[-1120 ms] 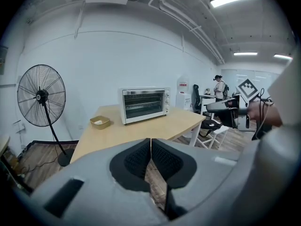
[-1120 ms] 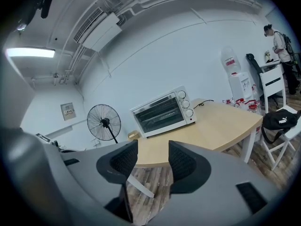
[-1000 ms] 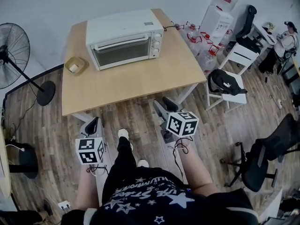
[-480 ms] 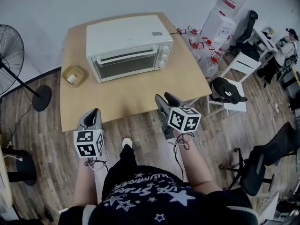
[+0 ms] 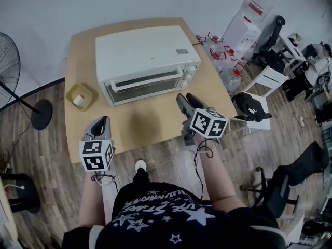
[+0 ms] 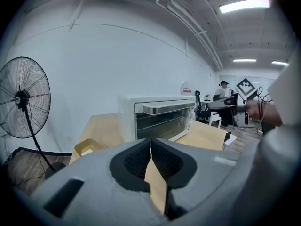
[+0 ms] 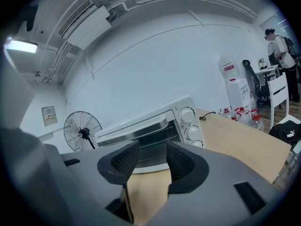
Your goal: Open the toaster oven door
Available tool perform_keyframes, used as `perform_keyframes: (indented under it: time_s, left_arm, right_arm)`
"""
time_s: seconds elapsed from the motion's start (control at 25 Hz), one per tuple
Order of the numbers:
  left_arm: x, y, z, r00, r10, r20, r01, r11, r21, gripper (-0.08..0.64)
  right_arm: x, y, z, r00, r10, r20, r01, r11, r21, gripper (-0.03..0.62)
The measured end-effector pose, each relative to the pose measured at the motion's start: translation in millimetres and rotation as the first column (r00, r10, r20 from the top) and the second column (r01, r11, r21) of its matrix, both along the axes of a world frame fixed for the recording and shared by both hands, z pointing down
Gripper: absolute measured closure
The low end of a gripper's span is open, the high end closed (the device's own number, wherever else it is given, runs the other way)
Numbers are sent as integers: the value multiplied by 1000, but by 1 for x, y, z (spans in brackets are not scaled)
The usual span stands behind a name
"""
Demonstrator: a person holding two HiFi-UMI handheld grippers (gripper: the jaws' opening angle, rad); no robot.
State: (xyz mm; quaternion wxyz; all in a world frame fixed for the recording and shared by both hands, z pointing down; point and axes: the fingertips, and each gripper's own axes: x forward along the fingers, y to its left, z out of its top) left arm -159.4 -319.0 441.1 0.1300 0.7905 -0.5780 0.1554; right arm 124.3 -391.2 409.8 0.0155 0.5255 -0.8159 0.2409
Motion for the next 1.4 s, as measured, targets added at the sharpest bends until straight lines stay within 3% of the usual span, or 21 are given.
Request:
perform_keyframes:
  time_s: [0.4, 0.76, 1.08, 1.4]
  left_arm:
    - [-14, -46, -8, 1000, 9, -6, -9, 1000, 5, 537]
    - [-23, -72, -4, 1000, 22, -21, -22, 1000, -1, 538]
    - [-24, -81, 5, 998, 40, -39, -40, 999, -18, 538]
    - [-20, -70, 7, 1000, 20, -21, -21, 1000, -19, 538]
  right_arm:
    - [3, -69, -26, 998, 56, -5, -56, 998, 1, 434]
    - [-2, -109, -18, 997, 63, -38, -66, 995, -76, 445]
    - [-5, -114, -13, 999, 45, -11, -46, 993, -112, 468]
    - [-6, -107, -12, 996, 17, -90, -27, 993, -115, 474]
